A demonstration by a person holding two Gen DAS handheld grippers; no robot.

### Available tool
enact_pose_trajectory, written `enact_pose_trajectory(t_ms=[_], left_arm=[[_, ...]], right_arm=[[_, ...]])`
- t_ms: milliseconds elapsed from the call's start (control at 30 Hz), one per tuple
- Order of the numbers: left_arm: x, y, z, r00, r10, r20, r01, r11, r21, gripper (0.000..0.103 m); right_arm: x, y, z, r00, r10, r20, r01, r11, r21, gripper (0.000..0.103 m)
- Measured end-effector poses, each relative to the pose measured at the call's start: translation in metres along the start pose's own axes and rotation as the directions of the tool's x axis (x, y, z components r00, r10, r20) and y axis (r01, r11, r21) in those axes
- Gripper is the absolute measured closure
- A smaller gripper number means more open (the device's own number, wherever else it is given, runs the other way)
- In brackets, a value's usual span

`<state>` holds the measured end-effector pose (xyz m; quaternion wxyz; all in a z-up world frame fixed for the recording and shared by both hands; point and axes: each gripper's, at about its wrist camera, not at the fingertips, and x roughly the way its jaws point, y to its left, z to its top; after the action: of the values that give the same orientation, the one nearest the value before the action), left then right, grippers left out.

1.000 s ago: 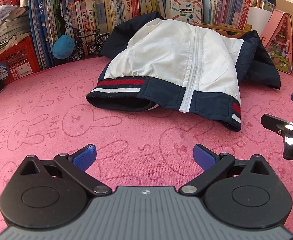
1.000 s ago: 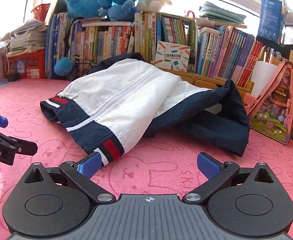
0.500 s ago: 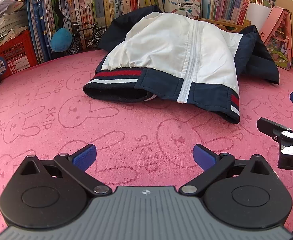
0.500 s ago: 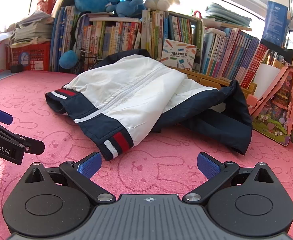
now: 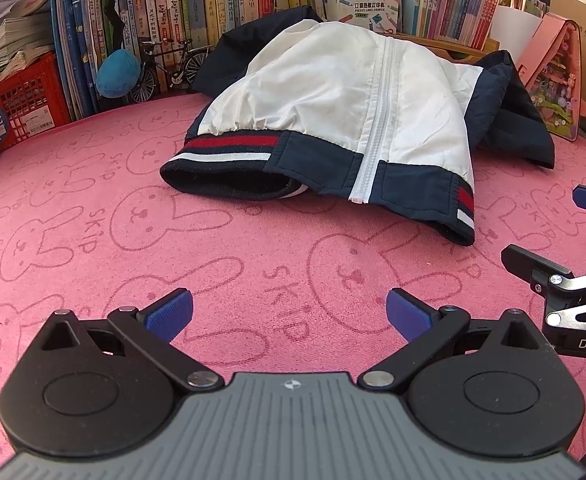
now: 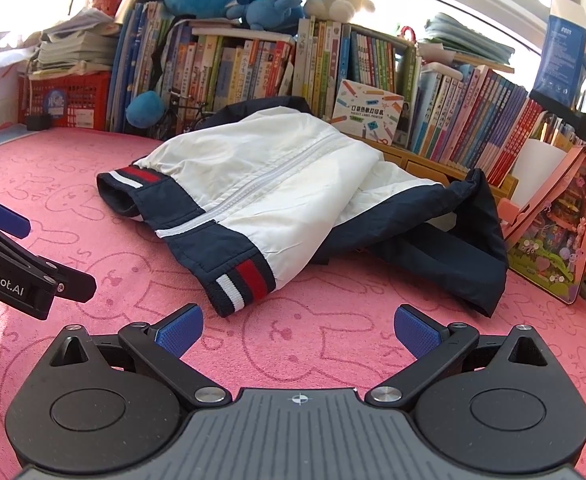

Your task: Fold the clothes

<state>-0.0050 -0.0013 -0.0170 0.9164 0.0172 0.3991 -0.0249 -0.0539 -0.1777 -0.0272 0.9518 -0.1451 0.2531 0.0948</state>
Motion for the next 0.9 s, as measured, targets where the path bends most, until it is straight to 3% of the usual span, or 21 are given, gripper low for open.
enact_pose_trajectory(t_ms=[900], left_arm=[[0.012,0.005,-0.005,0.999,-0.006,-0.040,0.005,1.000,-0.009,0.000]], right_arm=[[0.016,0.008,-0.002,0.999,0.008,-0.034,-0.008,1.000,0.001,0.000]])
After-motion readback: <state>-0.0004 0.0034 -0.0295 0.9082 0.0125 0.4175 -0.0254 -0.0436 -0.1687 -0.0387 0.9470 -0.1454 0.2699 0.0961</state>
